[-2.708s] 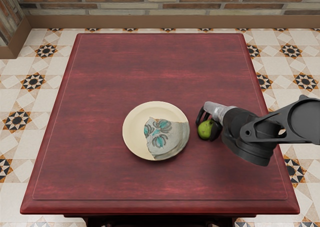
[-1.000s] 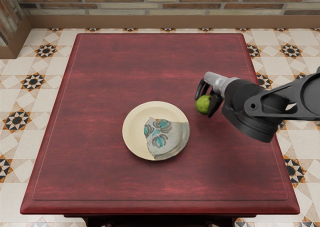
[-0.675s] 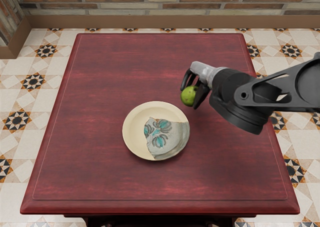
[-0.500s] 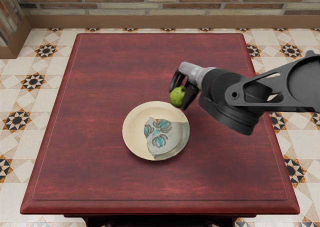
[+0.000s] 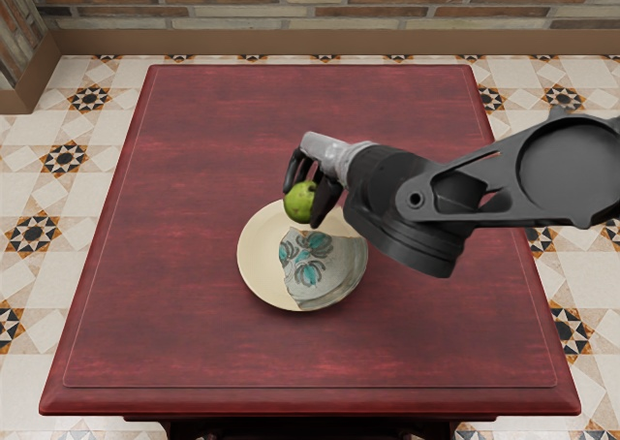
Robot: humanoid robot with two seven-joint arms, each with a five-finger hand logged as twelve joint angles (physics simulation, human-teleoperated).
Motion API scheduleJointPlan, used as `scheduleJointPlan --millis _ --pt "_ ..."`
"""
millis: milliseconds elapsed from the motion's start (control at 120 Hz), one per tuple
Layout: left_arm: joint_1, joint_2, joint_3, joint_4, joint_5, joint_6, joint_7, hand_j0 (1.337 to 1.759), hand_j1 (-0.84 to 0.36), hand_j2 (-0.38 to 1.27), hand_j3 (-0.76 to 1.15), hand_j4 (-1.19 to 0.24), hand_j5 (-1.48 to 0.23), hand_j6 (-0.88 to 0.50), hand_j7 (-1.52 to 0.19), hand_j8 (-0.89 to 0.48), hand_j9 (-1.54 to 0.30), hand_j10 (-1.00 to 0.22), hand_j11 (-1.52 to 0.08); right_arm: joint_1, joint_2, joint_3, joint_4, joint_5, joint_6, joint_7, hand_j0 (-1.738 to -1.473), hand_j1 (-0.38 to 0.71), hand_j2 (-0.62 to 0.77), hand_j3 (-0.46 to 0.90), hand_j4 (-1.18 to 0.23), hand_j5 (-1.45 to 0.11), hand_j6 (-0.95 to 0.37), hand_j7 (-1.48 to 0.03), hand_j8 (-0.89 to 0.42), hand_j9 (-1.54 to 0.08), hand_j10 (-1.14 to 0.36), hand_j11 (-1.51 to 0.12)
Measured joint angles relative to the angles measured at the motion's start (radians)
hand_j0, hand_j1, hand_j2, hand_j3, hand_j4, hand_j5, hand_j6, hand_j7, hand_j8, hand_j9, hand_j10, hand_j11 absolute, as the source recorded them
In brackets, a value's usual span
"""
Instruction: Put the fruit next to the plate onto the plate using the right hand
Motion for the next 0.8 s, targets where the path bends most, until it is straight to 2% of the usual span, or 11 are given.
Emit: scheduleJointPlan --millis 375,400,475,567,675,800 --pt "0.012 0.000 0.000 0.000 -0.001 0.000 0.000 1.658 0.34 0.00 0.00 -0.01 -0.01 -0.01 -0.01 -0.01 -0.01 -0.01 -0.01 -0.064 0.036 0.002 -0.013 -0.016 0.000 0.000 -1.657 0.31 0.27 0.00 -0.70 -0.99 -0.36 -0.94 -0.37 -0.97 -0.70 -0.97" --pt "0.012 0.000 0.000 0.000 -0.001 0.000 0.000 1.658 0.34 0.00 0.00 -0.01 -0.01 -0.01 -0.01 -0.01 -0.01 -0.01 -0.01 -0.065 0.037 0.001 -0.013 -0.017 -0.001 0.000 -1.657 0.29 0.25 0.00 -0.70 -0.94 -0.36 -0.90 -0.38 -0.93 -0.67 -0.93" --pt "0.012 0.000 0.000 0.000 -0.001 0.000 0.000 1.658 0.34 0.00 0.00 -0.01 -0.01 -0.01 -0.01 -0.01 -0.01 -0.01 -0.01 -0.057 0.042 0.002 -0.016 -0.015 -0.002 0.000 -1.658 0.09 0.17 0.00 -0.48 -0.65 -0.25 -0.62 -0.26 -0.64 -0.47 -0.64" --pt "0.012 0.000 0.000 0.000 -0.001 0.000 0.000 1.658 0.34 0.00 0.00 -0.01 -0.01 -0.01 -0.01 -0.01 -0.01 -0.01 -0.01 -0.050 0.048 0.002 -0.018 -0.011 -0.002 0.000 -1.658 -0.07 0.11 0.00 -0.31 -0.42 -0.16 -0.40 -0.17 -0.41 -0.30 -0.41" --pt "0.012 0.000 0.000 0.000 -0.001 0.000 0.000 1.658 0.34 0.00 0.00 -0.01 -0.01 -0.01 -0.01 -0.01 -0.01 -0.01 -0.01 -0.038 0.049 0.004 -0.017 -0.003 -0.003 0.000 -1.658 -0.18 0.06 0.00 -0.18 -0.24 -0.10 -0.23 -0.10 -0.24 -0.18 -0.24" --pt "0.015 0.000 0.000 0.000 -0.001 0.000 0.000 1.658 0.34 0.00 0.00 -0.01 -0.01 -0.01 -0.01 -0.01 -0.01 -0.01 -0.01 -0.058 0.036 0.048 -0.008 0.007 -0.003 0.000 -1.658 -0.26 0.04 0.00 -0.10 -0.13 -0.05 -0.13 -0.05 -0.13 -0.10 -0.13"
